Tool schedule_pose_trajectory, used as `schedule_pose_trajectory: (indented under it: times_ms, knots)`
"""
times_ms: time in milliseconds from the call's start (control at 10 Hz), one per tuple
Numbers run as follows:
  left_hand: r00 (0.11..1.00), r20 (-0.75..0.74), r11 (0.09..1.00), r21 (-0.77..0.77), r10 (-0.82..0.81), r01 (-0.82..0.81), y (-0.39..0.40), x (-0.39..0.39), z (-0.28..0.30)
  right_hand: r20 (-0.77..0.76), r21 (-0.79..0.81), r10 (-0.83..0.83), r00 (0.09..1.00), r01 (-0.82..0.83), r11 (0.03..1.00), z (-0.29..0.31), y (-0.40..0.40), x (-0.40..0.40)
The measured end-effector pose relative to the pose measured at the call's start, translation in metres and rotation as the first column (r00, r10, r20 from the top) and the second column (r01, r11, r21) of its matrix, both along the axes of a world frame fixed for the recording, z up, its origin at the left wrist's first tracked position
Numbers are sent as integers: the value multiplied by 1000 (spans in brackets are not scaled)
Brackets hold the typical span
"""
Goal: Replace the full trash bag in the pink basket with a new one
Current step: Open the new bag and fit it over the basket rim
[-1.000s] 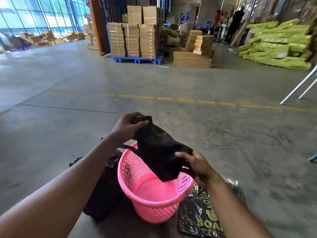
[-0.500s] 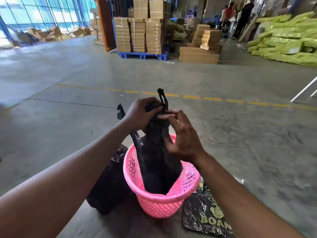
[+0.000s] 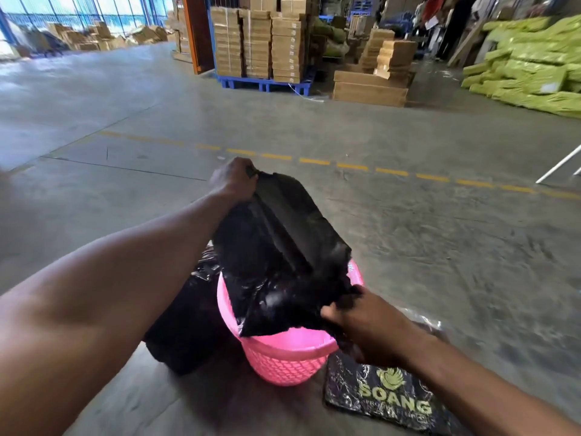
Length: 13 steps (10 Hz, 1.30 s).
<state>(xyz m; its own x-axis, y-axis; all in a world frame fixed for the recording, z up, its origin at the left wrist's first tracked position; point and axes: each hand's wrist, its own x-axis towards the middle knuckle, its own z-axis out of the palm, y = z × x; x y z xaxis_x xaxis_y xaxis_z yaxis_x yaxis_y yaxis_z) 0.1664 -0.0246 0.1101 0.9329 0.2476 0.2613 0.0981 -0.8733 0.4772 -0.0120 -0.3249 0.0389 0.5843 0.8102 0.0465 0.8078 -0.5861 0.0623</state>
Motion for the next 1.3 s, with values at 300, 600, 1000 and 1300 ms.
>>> schedule_pose_trajectory:
  times_ms: [300, 600, 1000, 1300]
  knots:
    - [925, -353, 967, 149, -143, 206, -6, -25, -61, -199, 157, -188, 962, 220, 963, 13, -36, -7]
    - [670, -476, 822, -347, -569, 452, -62, -112, -93, -287, 383, -135, 948, 243, 891, 43, 1, 1]
    - [566, -603, 722, -692, -562, -19, -79, -114, -156, -424, 344, -351, 835, 507, 790, -27, 26, 27]
    - [472, -403, 450, -893, -784, -15, -28, -117, -75, -521, 587, -254, 815, 558, 587, -13, 56, 47]
